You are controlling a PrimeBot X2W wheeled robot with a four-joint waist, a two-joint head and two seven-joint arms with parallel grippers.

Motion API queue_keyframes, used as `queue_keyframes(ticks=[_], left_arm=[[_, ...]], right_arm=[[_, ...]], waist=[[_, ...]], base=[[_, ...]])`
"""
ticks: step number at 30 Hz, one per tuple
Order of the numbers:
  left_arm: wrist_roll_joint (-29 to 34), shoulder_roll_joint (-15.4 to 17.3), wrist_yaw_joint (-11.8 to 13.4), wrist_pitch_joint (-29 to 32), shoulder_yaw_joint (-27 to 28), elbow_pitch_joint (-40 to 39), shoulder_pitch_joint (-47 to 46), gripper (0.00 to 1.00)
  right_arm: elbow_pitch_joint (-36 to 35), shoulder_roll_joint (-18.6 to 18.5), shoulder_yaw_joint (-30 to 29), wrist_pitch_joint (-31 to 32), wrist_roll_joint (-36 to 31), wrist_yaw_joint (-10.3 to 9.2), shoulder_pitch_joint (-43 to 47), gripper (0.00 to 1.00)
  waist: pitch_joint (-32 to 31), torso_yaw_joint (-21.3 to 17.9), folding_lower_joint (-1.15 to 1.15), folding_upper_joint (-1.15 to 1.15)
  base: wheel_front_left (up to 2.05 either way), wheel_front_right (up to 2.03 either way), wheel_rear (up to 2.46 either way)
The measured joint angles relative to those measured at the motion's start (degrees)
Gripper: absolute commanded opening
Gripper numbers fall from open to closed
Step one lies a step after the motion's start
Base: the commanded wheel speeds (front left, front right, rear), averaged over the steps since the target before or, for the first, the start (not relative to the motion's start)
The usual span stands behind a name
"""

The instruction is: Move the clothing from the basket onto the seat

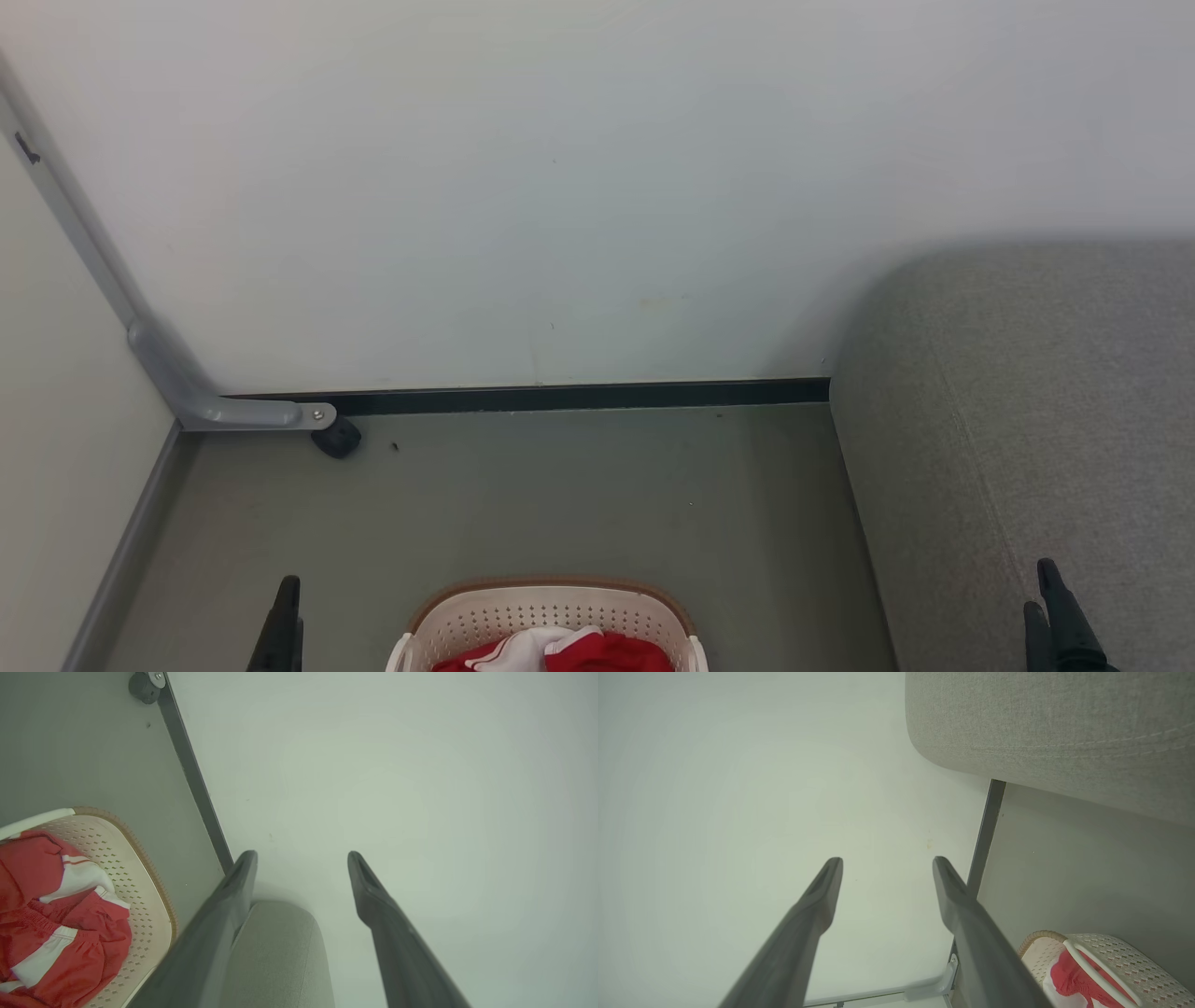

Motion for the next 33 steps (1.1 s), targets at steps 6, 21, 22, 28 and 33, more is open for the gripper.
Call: queue_keyframes(ticks=[6,21,22,28,33], left_arm=[[3.7,1.0,0.0,-1.7,-1.5,-0.3,-0.9,1.00],[17.1,3.6,0.7,-5.1,-5.5,-0.7,-2.3,1.00],[18.5,3.7,1.1,-5.1,-5.7,-0.7,-2.3,1.00],[25.5,4.5,2.9,-6.5,-7.2,-0.9,-2.3,1.00],[31.2,5.5,4.1,-7.6,-9.0,-1.3,-2.3,1.00]], right_arm=[[-0.1,-1.2,1.5,-1.8,-4.2,0.00,-0.4,1.00],[0.0,-5.0,7.2,-5.5,-18.9,-0.52,-1.7,1.00],[0.1,-5.2,7.6,-5.8,-20.0,-0.53,-1.8,1.00],[0.2,-6.7,10.2,-6.9,-26.4,-1.53,-2.7,1.00],[0.5,-7.8,12.5,-8.2,-31.9,-2.76,-2.7,1.00]], waist=[[0.0,0.1,0.00,0.00],[-0.3,0.4,0.00,0.00],[-0.4,0.4,0.00,0.00],[-0.7,0.4,0.00,0.00],[-0.8,0.4,0.00,0.00]], base=[[0.00,0.00,0.00],[0.00,0.00,0.00],[0.00,0.00,0.00],[0.00,0.00,0.00],[0.00,0.00,0.00]])
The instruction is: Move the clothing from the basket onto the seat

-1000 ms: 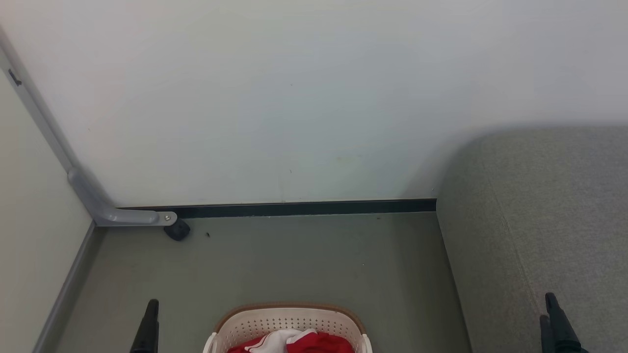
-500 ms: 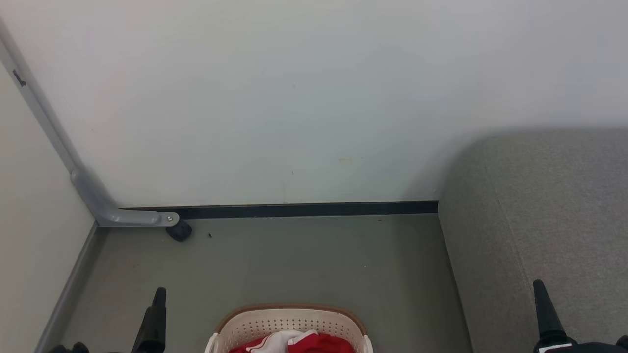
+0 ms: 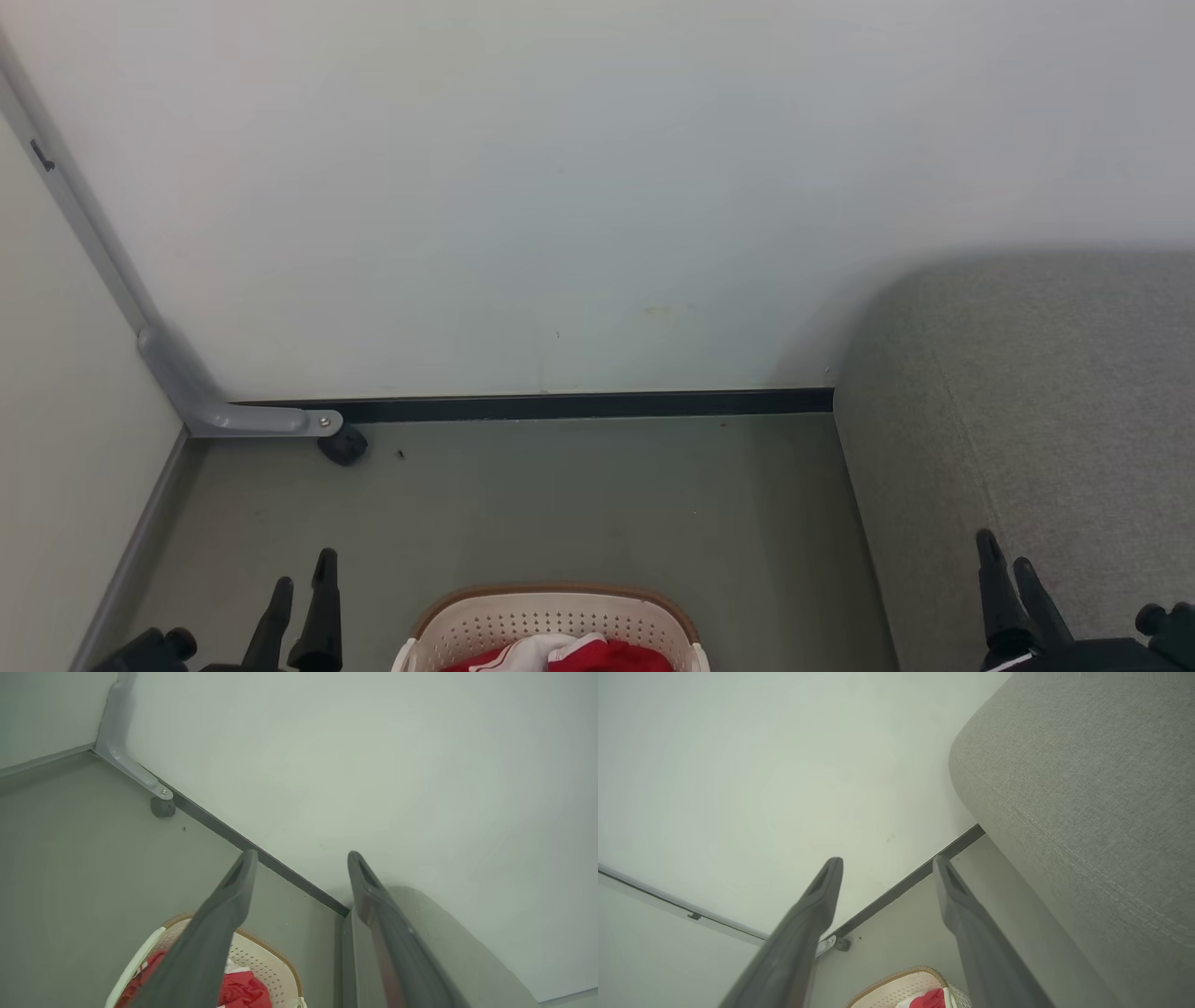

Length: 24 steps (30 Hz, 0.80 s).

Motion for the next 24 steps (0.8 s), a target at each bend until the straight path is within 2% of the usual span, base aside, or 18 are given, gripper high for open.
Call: queue_keyframes(ticks=[14,24], left_arm=[[15.9,1.6,4.0,-3.0,-4.2,0.2,-0.1,1.00],[22.0,1.4,5.5,-5.2,-4.9,0.8,-0.1,1.00]], right_arm=[[1.3,-2.4,5.7,-3.2,-13.8,-2.90,-1.1,1.00],[1.9,-3.4,8.0,-5.3,-21.0,-4.46,-1.2,1.00]], waist=[[-0.3,0.1,0.00,0.00],[-0.4,0.2,0.00,0.00]], base=[[0.00,0.00,0.00],[0.00,0.00,0.00]])
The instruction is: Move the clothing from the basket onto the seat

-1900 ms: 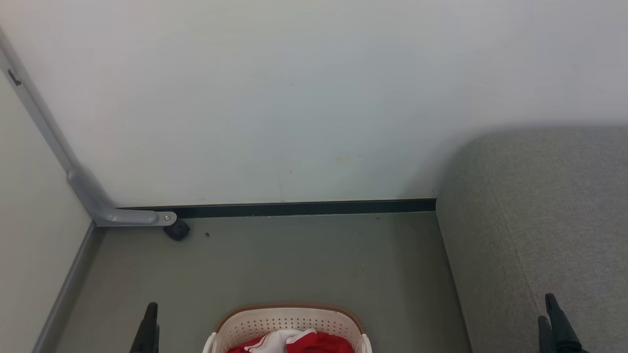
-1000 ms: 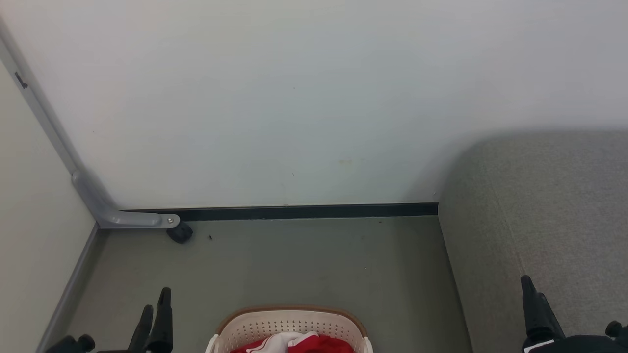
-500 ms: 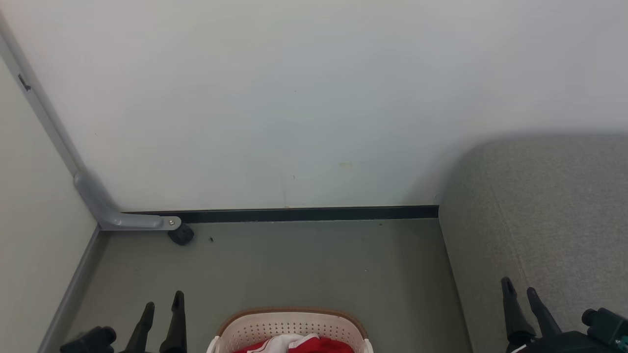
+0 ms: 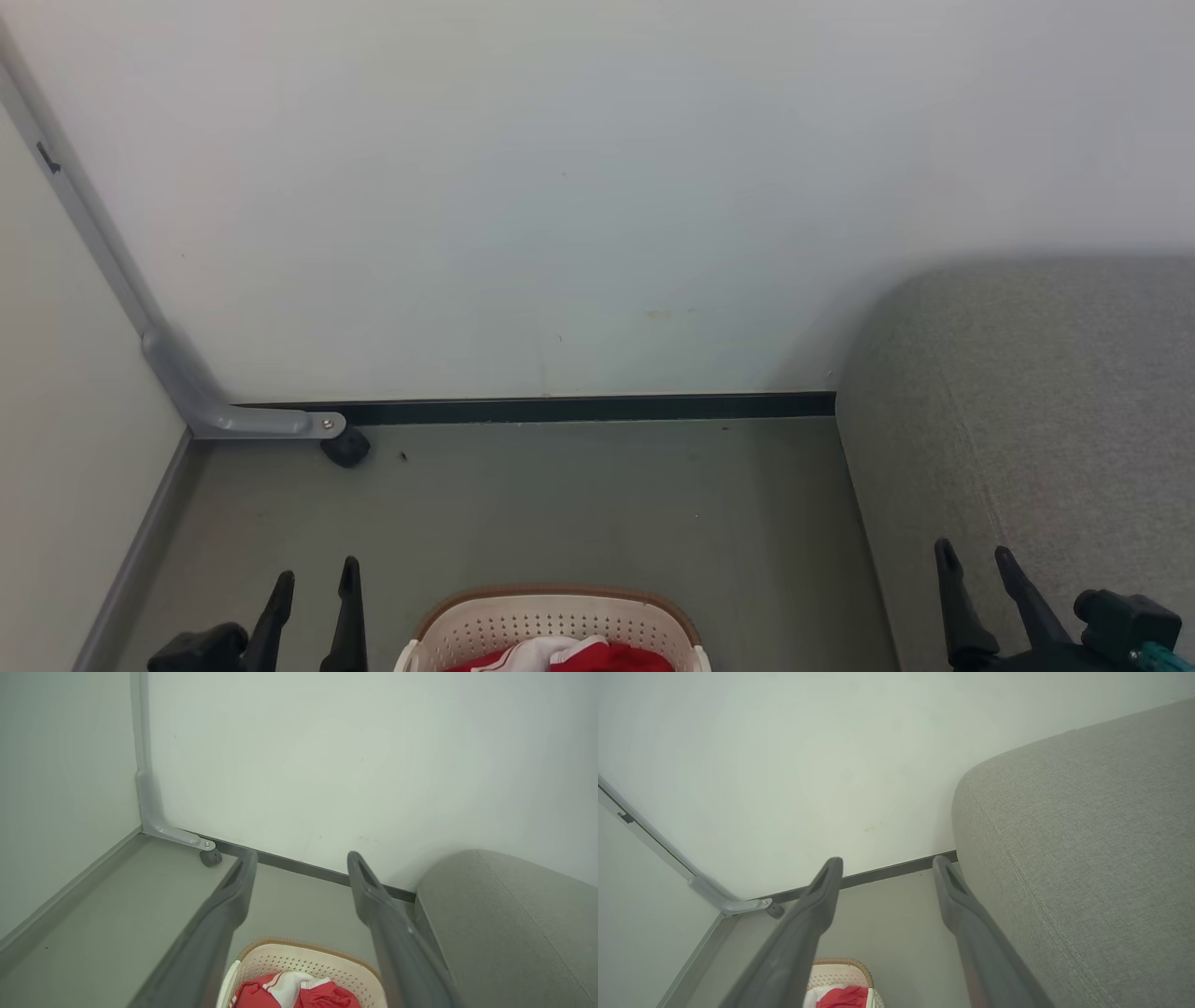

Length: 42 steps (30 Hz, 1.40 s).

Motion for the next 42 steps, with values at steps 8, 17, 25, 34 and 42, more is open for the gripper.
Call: queue_keyframes(ticks=[8,17,25,34,42], left_arm=[[5.0,-0.4,1.1,-1.7,-0.6,0.8,0.0,1.00],[10.1,-0.9,2.0,-3.5,-1.1,1.7,0.0,1.00],[11.1,-1.6,1.9,-3.8,-0.8,2.8,0.0,1.00],[11.1,-1.9,1.9,-3.8,-0.4,3.4,0.0,1.00],[11.2,-2.4,1.9,-3.8,-0.2,4.0,0.0,1.00]], right_arm=[[0.6,-0.6,1.6,-1.7,-5.7,-1.35,-0.3,1.00],[0.7,-1.2,3.3,-3.5,-11.9,-2.37,-1.1,1.00],[0.7,-1.3,3.5,-4.0,-13.2,-2.80,-1.1,1.00],[0.6,-1.3,3.0,-4.0,-13.2,-2.87,-1.1,1.00],[0.3,-1.5,2.6,-4.0,-13.5,-2.87,-1.1,1.00]], waist=[[0.0,0.1,0.00,0.00],[0.1,0.1,0.00,0.00],[0.3,0.0,0.00,0.00],[0.5,-0.1,0.00,0.00],[0.7,-0.2,0.00,0.00]], base=[[0.00,0.00,0.00],[0.00,0.00,0.00],[0.00,0.00,0.00],[0.00,0.00,0.00],[0.00,0.00,0.00]])
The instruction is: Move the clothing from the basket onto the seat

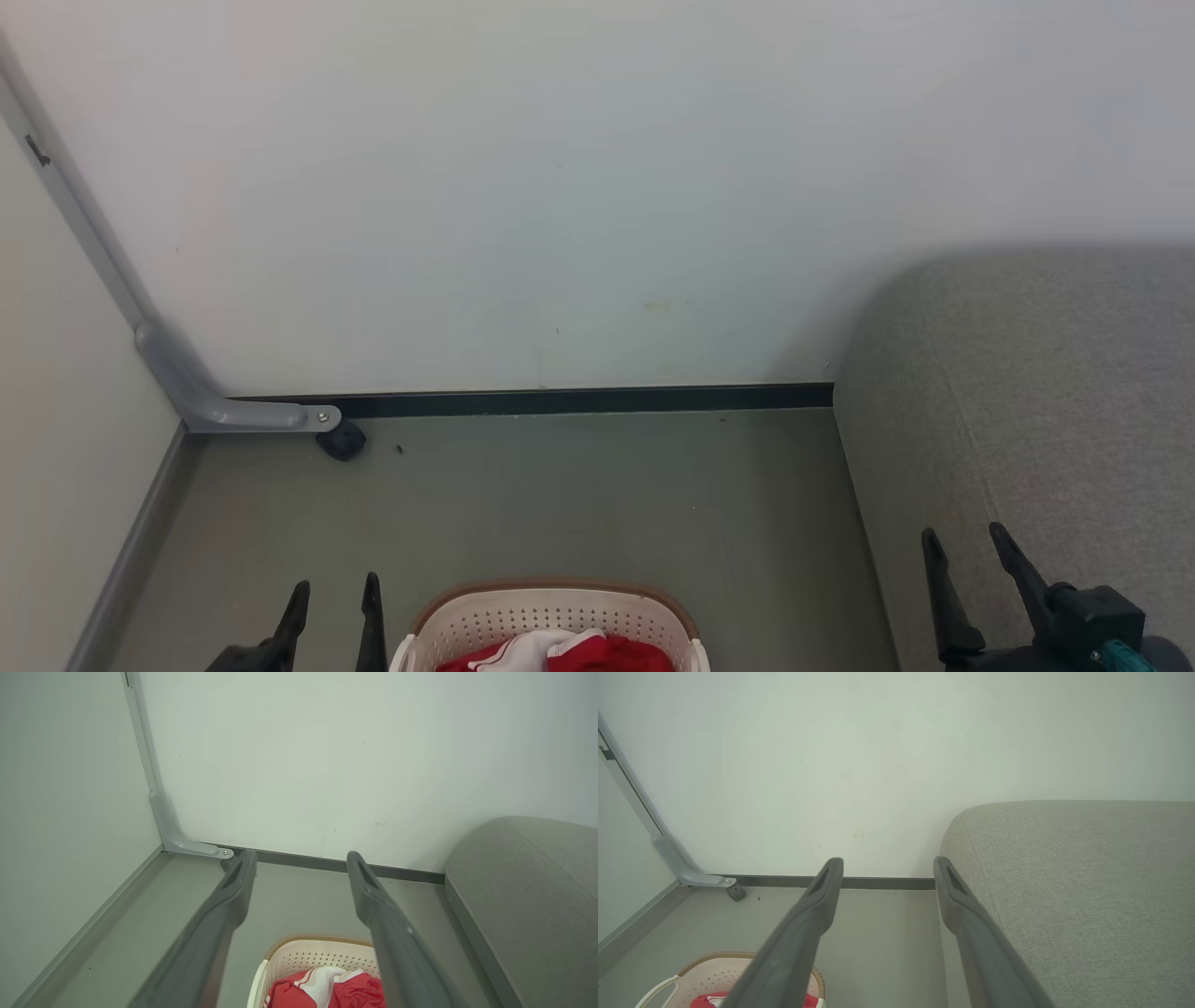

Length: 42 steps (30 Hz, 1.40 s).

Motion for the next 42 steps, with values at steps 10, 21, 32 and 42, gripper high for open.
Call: queue_keyframes(ticks=[10,21,32,42], left_arm=[[0.5,-0.9,-0.1,0.0,-0.4,0.5,0.0,1.00],[0.7,-2.6,-2.7,1.2,-5.6,6.7,-4.5,1.00],[0.8,-3.5,-3.1,4.2,-8.4,14.4,-12.5,1.00],[0.4,-4.0,-2.5,7.7,-10.0,22.2,-20.1,1.00]], right_arm=[[-2.5,-0.4,0.0,0.0,-0.9,0.00,-0.4,1.00],[-6.2,-1.2,-0.4,0.0,-2.2,0.00,-5.1,1.00],[-9.2,-1.1,-0.8,0.0,-2.4,-0.02,-9.4,1.00],[-14.3,-1.0,-2.0,0.0,-2.8,-0.51,-13.7,1.00]], waist=[[2.2,-0.6,0.00,0.00],[7.8,-2.2,0.00,0.00],[14.8,-4.7,0.01,0.00],[22.8,-7.4,0.01,0.01]], base=[[0.00,0.00,0.00],[0.00,0.00,0.00],[0.00,0.00,0.00],[0.00,0.00,0.00]])
